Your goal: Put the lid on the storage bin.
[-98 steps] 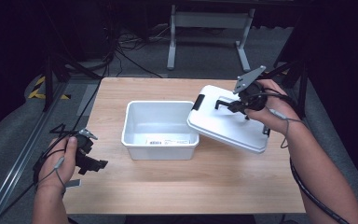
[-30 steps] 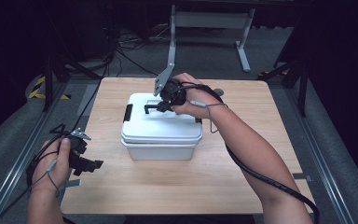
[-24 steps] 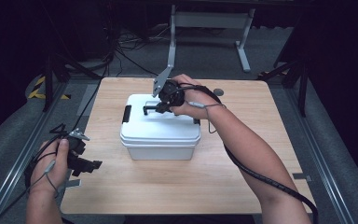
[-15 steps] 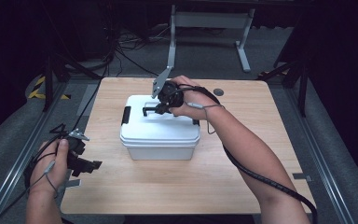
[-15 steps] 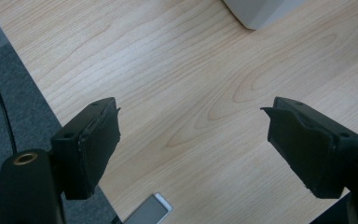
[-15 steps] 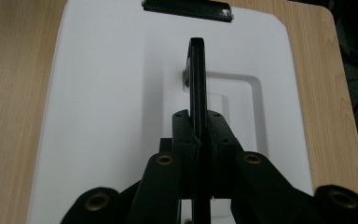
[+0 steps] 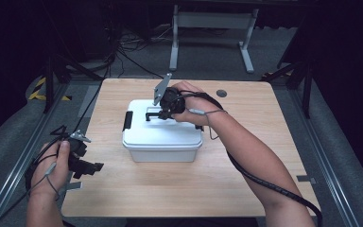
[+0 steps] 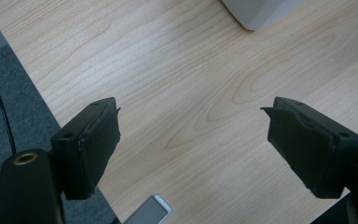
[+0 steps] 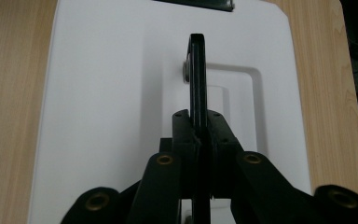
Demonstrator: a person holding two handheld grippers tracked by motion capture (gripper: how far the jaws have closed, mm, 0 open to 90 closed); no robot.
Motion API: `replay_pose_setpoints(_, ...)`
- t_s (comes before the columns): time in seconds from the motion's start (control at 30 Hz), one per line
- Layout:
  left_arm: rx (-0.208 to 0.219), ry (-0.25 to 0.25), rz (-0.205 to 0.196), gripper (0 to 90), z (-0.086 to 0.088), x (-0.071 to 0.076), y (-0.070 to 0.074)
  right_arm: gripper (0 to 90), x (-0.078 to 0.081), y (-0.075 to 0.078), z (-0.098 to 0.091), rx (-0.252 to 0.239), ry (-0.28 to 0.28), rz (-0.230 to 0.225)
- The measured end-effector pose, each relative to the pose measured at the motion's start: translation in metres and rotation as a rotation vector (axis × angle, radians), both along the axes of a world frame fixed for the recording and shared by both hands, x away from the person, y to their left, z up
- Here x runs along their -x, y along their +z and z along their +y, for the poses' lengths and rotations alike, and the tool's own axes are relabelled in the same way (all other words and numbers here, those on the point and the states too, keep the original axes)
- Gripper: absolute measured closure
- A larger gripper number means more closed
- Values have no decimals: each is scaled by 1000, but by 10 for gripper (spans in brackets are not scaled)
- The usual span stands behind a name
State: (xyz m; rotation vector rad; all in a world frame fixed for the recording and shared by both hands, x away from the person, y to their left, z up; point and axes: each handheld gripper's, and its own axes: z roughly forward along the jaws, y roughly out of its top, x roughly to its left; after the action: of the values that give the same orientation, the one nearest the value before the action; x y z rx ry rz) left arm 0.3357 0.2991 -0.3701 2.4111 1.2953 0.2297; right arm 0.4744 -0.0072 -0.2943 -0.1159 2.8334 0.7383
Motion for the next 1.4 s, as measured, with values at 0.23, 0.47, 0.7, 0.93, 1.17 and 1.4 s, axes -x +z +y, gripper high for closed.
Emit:
replay_pose_setpoints(0.23, 1, -4, 2, 174, -2, -1, 0, 842, 2, -2, -2, -13, -1, 1)
replay_pose_setpoints(0.47, 1, -3, 1, 174, -2, -1, 0, 711, 3, 2, -5, -44, -51, 36)
replay_pose_setpoints(0.7, -1, -10, 1, 174, -4, -3, -1, 628, 16, 19, -15, -127, -70, 64)
replay_pose_setpoints(0.93, -4, -14, 10, 174, -7, -4, -2, 612, 20, 38, -37, -188, -105, 61)
replay_pose_setpoints(1.17, -10, -13, 11, 174, -6, -3, -2, 587, 18, 46, -66, -222, -169, 61)
replay_pose_setpoints(1.4, -2, -3, 7, 174, -4, -1, -2, 515, 16, 45, -106, -263, -307, 80)
